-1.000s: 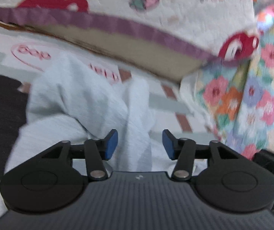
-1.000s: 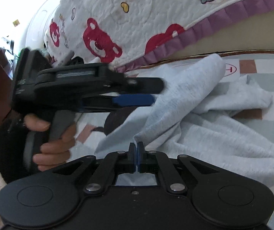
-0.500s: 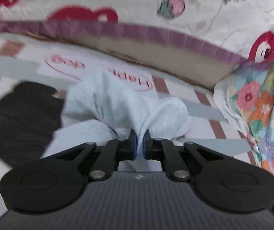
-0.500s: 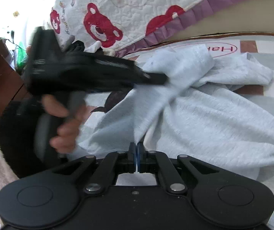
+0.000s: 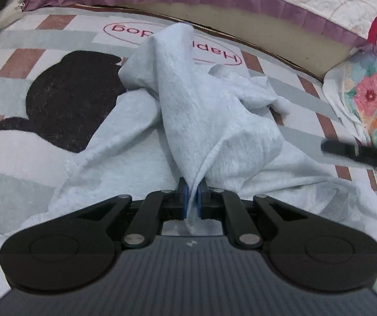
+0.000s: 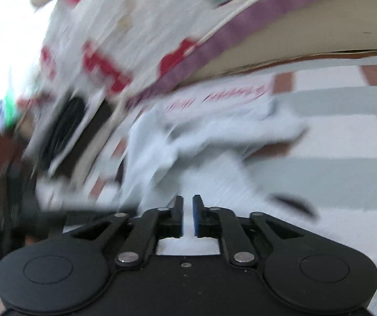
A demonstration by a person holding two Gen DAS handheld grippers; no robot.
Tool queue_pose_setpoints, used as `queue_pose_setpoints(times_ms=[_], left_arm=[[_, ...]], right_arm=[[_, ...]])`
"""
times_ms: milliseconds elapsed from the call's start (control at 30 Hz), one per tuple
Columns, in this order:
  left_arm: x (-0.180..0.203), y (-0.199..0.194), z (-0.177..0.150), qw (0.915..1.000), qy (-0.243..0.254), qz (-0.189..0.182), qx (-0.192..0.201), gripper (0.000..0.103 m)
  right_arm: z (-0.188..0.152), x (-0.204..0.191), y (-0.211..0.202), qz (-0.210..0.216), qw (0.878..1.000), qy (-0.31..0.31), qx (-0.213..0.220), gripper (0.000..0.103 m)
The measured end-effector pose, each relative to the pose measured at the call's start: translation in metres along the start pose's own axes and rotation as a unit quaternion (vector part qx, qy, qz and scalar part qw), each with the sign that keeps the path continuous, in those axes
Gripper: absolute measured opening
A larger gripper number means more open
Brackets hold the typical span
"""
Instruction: Fold clothes
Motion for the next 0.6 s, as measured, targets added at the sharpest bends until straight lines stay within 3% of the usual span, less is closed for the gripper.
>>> queue_pose_setpoints(times_ms=[67,233,333,433,600], left_arm=[[-0.006,-0.007,0.0,0.9998,-0.017,-0.008,0.012,0.006],[-0.033,-0.033,0.003,0.9949,-0.08,-0.01,0.06,0.006],[-0.056,-0.026,-0.004,0.9923,-0.112,0.041,0.033,0.006],[-0.069,-0.019,-0.005,0.9888,-0.142,0.04,0.023,0.006],[-0.063,-0.028,0.0,0.9896,-0.125,0.037,0.062,0.008]], right_arm=[[0.01,0.013,0.012,-0.014,1.0,0.026,-0.003,0.035],[0.017,-0.001,0.043,-0.025,0.998,-0.032,-0.038,0.041],[0.015,-0.015,0.061,-0.01,0.997,-0.051,-0.057,0.041],[0.007,-0.03,0.078,0.008,0.996,-0.061,-0.067,0.042],[-0.003,-0.05,0.098,0.01,0.995,-0.079,-0.064,0.044]])
Point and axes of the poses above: each gripper's, at about its wrist camera, not at the fingertips, and y roughly the way its jaws point, x to its right, z to its top, the point moved 2 cm from there along y, roughly the way its jaws point, and after that the axes turned 6 degrees about x, right-handed, at the moved point
